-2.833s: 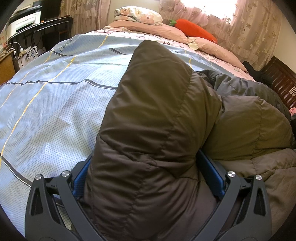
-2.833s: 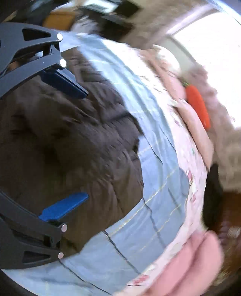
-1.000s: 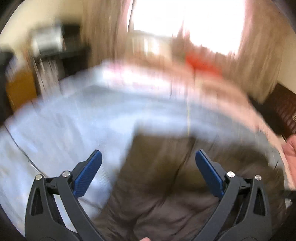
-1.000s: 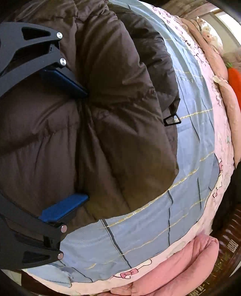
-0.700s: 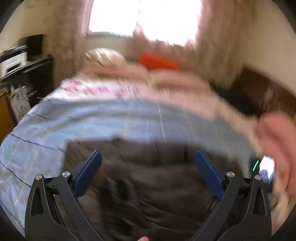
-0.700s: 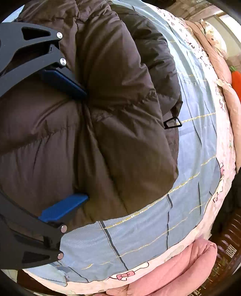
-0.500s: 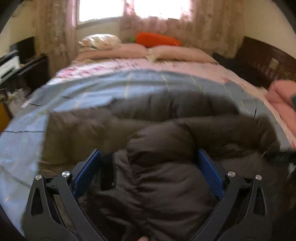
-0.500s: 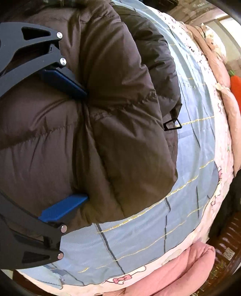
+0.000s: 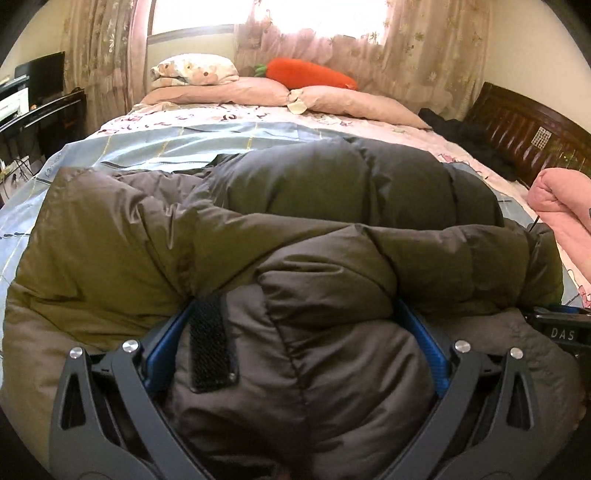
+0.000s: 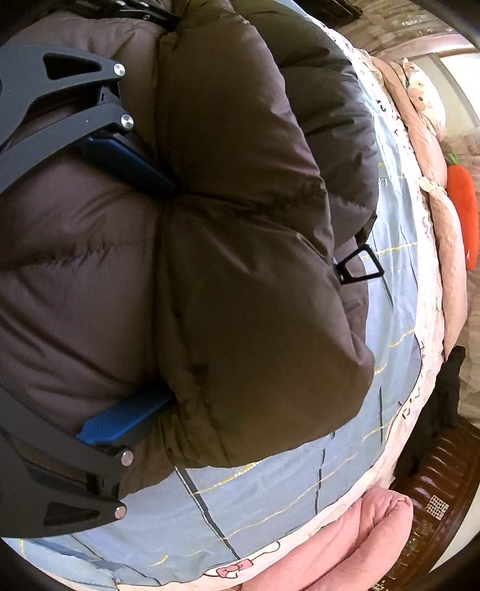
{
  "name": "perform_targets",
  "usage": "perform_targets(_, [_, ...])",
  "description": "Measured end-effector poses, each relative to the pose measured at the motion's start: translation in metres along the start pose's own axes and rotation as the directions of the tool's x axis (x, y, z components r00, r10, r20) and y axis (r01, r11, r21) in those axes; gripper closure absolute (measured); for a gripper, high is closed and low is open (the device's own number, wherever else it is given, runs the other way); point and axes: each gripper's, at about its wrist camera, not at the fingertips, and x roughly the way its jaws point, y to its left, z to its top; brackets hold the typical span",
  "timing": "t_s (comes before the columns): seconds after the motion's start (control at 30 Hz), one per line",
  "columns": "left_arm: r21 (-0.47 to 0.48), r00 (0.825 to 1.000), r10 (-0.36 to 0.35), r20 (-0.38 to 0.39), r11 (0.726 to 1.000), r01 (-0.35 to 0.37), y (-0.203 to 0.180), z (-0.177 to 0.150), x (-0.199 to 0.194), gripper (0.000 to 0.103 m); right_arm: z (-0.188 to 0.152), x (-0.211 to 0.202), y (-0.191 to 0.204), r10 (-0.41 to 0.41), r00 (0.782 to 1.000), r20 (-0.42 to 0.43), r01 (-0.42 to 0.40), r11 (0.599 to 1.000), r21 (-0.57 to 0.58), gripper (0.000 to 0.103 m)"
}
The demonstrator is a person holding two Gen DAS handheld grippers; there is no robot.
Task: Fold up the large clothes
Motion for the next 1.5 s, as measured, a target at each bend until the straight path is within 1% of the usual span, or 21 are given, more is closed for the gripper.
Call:
perform_targets(0.1, [0.069, 0.994, 0.109, 0.009, 0.992, -0.109, -0.016, 0.017, -0.023, 0.002, 0.006, -0.021, 0.019, -0.129, 0.991, 0.041, 0.133, 0.986, -0.097, 0.001])
perform_targets(0.17, [0.069, 0.991, 0.105, 0.083, 0.991, -0.111, -0.021, 0.035, -0.060, 0.002, 0.014, -0.048, 0.030, -0.183, 0.979, 0.094, 0.194, 0.974, -0.121, 0.003])
perform_targets(0.23, [-0.022, 0.988, 0.053, 0.146, 0.998, -0.050, -0.017, 0.054, -0.095, 0.002, 0.026, -0.092, 0.032, -0.105, 0.969, 0.222, 0.112, 0.994, -0.019, 0.003])
perform_targets(0.3, [-0.070, 0.985, 0.031, 0.170, 0.997, -0.019, -0.013, 0.064, -0.104, 0.002, 0.034, -0.107, 0.037, -0.055, 0.962, 0.266, 0.051, 0.998, 0.022, 0.002])
perform_targets(0.4, [-0.078, 0.992, 0.061, 0.107, 0.996, -0.053, -0.006, 0.064, -0.074, 0.002, 0.045, -0.082, 0.061, -0.035, 0.976, 0.216, 0.042, 0.999, -0.029, 0.002])
perform_targets(0.43, [-0.046, 0.990, 0.116, 0.075, 0.993, -0.113, -0.002, 0.059, -0.055, 0.002, 0.046, -0.071, 0.066, -0.044, 0.977, 0.209, 0.056, 0.997, -0.054, 0.002])
perform_targets(0.47, [0.009, 0.979, 0.186, 0.087, 0.982, -0.188, -0.001, 0.056, -0.048, 0.002, 0.046, -0.057, 0.069, -0.068, 0.976, 0.208, 0.089, 0.991, -0.096, 0.002])
perform_targets(0.5, [0.107, 0.952, 0.275, 0.138, 0.951, -0.290, -0.001, 0.050, -0.040, 0.002, 0.045, -0.051, 0.070, -0.083, 0.971, 0.225, 0.112, 0.986, -0.120, 0.002])
perform_targets(0.53, [0.178, 0.945, 0.287, 0.156, 0.933, -0.313, 0.005, 0.047, -0.032, 0.002, 0.045, -0.047, 0.066, -0.089, 0.963, 0.256, 0.129, 0.981, -0.144, 0.002])
perform_targets(0.6, [0.227, 0.970, 0.212, 0.119, 0.945, -0.234, 0.026, 0.045, -0.020, 0.002, 0.045, -0.041, 0.051, -0.103, 0.953, 0.284, 0.156, 0.973, -0.170, 0.002])
perform_targets(0.63, [0.233, 0.972, 0.205, 0.118, 0.946, -0.227, 0.035, 0.045, -0.018, 0.002, 0.045, -0.037, 0.040, -0.125, 0.949, 0.289, 0.180, 0.968, -0.172, 0.002])
perform_targets(0.7, [0.254, 0.968, 0.225, 0.114, 0.935, -0.247, 0.058, 0.043, -0.014, 0.002, 0.045, -0.027, 0.013, -0.165, 0.941, 0.294, 0.221, 0.961, -0.168, 0.001])
perform_targets(0.77, [0.230, 0.945, 0.310, 0.106, 0.917, -0.326, 0.081, 0.042, -0.010, 0.002, 0.042, -0.019, -0.004, -0.206, 0.936, 0.287, 0.257, 0.954, -0.152, 0.001])
perform_targets(0.83, [0.195, 0.929, 0.357, 0.093, 0.909, -0.369, 0.101, 0.040, -0.006, 0.002, 0.040, -0.003, -0.019, -0.196, 0.955, 0.223, 0.229, 0.964, -0.134, 0.001])
perform_targets(0.9, [0.162, 0.938, 0.343, 0.048, 0.924, -0.347, 0.116, 0.032, 0.002, 0.002, 0.038, 0.003, -0.018, -0.202, 0.954, 0.220, 0.235, 0.963, -0.134, 0.001])
perform_targets(1.07, [0.188, 0.923, 0.378, 0.068, 0.904, -0.384, 0.106, 0.025, 0.015, 0.002, 0.034, 0.017, -0.017, -0.227, 0.948, 0.223, 0.252, 0.963, -0.093, 0.001])
perform_targets(1.33, [0.171, 0.934, 0.355, 0.034, 0.919, -0.355, 0.113, 0.027, 0.021, 0.002, 0.036, 0.018, -0.015, -0.233, 0.950, 0.207, 0.254, 0.964, -0.078, 0.001])
perform_targets(1.37, [0.182, 0.927, 0.374, 0.024, 0.910, -0.372, 0.112, 0.030, 0.021, 0.002, 0.041, 0.015, -0.014, -0.257, 0.953, 0.161, 0.273, 0.958, -0.085, 0.001])
perform_targets(1.4, [0.212, 0.900, 0.437, 0.014, 0.878, -0.430, 0.105, 0.036, 0.017, 0.002, 0.047, 0.009, -0.013, -0.282, 0.953, 0.111, 0.292, 0.952, -0.089, 0.001])
perform_targets(1.43, [0.241, 0.853, 0.521, 0.028, 0.825, -0.512, 0.094, 0.043, 0.007, 0.002, 0.054, -0.002, -0.015, -0.302, 0.951, 0.060, 0.306, 0.949, -0.076, 0.001])
perform_targets(1.5, [0.244, 0.817, 0.573, 0.072, 0.784, -0.571, 0.079, 0.052, -0.025, 0.002, 0.060, -0.051, -0.025, -0.219, 0.974, 0.059, 0.217, 0.975, 0.043, 0.001])
